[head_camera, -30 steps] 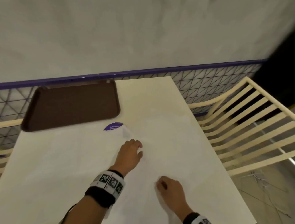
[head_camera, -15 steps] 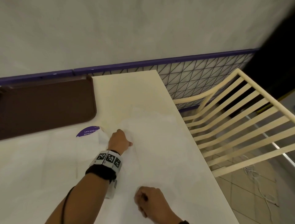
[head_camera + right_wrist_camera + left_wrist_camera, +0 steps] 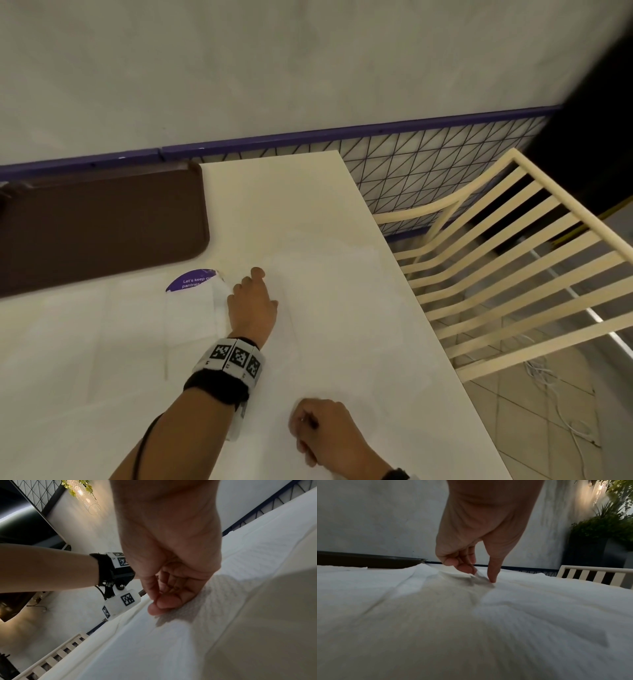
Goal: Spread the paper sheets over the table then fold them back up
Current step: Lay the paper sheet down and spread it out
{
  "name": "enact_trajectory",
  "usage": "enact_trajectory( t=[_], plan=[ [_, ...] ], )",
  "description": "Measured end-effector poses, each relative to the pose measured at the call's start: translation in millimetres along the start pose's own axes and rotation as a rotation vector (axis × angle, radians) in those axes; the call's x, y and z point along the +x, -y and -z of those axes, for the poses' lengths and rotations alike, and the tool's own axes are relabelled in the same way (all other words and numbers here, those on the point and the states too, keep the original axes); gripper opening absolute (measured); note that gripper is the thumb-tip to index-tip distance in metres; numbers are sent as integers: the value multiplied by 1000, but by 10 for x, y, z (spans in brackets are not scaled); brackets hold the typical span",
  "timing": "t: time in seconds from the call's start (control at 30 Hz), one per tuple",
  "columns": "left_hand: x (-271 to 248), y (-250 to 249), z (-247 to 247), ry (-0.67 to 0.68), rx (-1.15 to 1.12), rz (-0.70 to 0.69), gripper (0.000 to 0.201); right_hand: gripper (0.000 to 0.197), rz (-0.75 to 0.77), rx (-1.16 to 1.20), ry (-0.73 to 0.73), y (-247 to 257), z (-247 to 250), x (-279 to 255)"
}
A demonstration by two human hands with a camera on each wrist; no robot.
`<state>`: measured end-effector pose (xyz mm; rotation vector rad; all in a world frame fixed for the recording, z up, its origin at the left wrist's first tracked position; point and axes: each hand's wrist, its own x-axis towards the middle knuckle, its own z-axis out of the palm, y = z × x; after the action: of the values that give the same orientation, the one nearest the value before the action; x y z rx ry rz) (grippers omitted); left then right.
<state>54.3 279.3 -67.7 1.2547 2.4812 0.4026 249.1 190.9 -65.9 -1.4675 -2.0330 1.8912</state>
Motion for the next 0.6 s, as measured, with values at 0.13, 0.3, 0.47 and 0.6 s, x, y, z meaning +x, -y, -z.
enact_trajectory(
  t=[0.13, 0.3, 0.47, 0.6],
  plan=[
    [111, -68, 69, 70, 177, -54, 64, 24, 21, -8, 4, 15, 6, -14],
    [362, -224, 168, 268, 334, -149, 72, 26, 85, -57, -27, 63, 44, -41],
    [510, -289, 164, 400, 276, -112, 69, 46, 155, -161, -229, 16, 351, -49],
    [565, -326, 168, 461, 198, -38, 63, 45, 143, -118, -326, -44, 621, -51]
  ],
)
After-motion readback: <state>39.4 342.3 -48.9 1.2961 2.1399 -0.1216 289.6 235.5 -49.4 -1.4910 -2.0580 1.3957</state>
